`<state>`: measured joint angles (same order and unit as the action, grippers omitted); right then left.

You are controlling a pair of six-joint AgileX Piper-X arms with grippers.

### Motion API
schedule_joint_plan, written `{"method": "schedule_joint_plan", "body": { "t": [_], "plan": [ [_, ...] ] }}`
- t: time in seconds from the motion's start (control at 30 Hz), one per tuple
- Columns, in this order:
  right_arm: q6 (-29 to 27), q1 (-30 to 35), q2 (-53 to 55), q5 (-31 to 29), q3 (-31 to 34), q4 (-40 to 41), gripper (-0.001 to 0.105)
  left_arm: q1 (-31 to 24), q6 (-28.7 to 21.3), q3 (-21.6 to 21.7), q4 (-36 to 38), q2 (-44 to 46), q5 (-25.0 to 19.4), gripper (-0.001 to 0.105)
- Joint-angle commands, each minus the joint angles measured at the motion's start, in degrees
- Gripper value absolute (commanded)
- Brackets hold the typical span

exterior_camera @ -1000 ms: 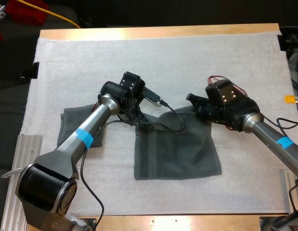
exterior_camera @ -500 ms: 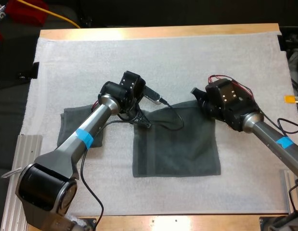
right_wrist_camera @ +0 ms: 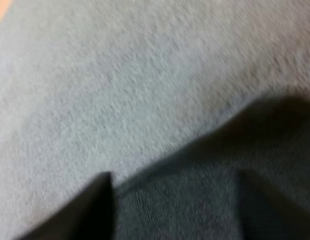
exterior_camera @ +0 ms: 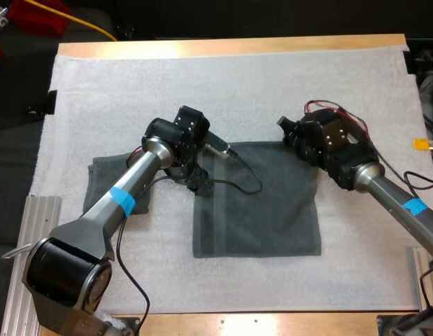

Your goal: Pick towel from pile, fold and stack

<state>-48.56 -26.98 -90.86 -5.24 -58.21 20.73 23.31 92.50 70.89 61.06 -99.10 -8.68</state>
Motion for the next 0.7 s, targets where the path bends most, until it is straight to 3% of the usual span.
{"method": "schedule_joint_plan", "body": {
  "t": [0.0,0.13,0.67],
  "plan": [
    [-3.75,0.33,0.27,0.76,-0.11,-0.18,0.073,-0.01,0.5,0.16,1.4,0.21,-0.83,0.066],
    [-9.86,0.33,1.3,2.92,-0.11,3.01,0.075,-0.01,2.06,0.16,3.17,1.87,1.02,0.066],
    [-25.52,0.33,13.13,5.16,-0.11,21.17,0.075,-0.01,6.67,0.16,8.62,17.36,8.09,0.066]
  ]
}}
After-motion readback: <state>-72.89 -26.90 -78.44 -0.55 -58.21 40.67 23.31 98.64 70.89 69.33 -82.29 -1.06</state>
